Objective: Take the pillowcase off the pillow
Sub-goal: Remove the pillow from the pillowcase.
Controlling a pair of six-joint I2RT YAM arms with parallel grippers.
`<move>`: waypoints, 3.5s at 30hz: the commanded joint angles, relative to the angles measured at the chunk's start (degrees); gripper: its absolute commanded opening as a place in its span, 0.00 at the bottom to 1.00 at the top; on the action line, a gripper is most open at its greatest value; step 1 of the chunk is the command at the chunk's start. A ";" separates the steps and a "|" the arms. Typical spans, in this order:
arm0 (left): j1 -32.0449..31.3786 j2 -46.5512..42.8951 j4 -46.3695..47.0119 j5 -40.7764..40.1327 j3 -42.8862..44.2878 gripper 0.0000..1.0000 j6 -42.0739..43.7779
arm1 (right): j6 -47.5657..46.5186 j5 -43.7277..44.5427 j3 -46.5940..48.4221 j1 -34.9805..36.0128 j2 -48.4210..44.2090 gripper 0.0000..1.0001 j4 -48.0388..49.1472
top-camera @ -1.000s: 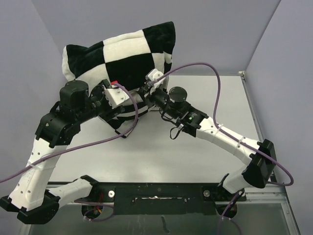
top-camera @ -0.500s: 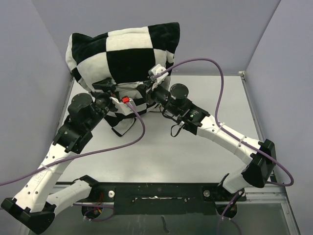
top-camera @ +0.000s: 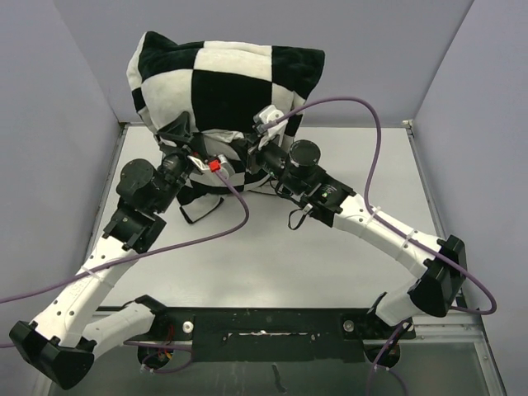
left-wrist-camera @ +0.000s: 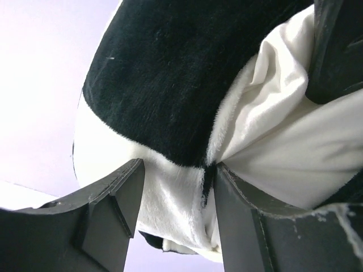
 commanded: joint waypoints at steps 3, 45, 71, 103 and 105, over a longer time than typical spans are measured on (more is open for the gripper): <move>0.17 0.10 26.72 -0.07 9.17 0.48 -1.84 | 1.17 -2.60 -2.23 0.62 -2.36 0.00 -4.68; -0.37 -9.53 -34.39 8.43 10.23 0.71 -5.02 | 5.71 0.09 10.64 1.50 -1.09 0.00 -17.60; -0.37 -4.61 -33.21 4.34 7.68 0.71 -2.35 | 4.56 5.84 13.11 7.62 -4.31 0.00 -20.56; -0.19 -1.36 17.47 -2.72 9.44 0.66 5.65 | 3.52 7.41 4.45 3.09 -7.07 0.00 -22.19; -0.19 -0.90 18.58 -3.51 10.58 0.66 5.79 | 3.49 7.34 2.62 2.22 -7.70 0.00 -22.23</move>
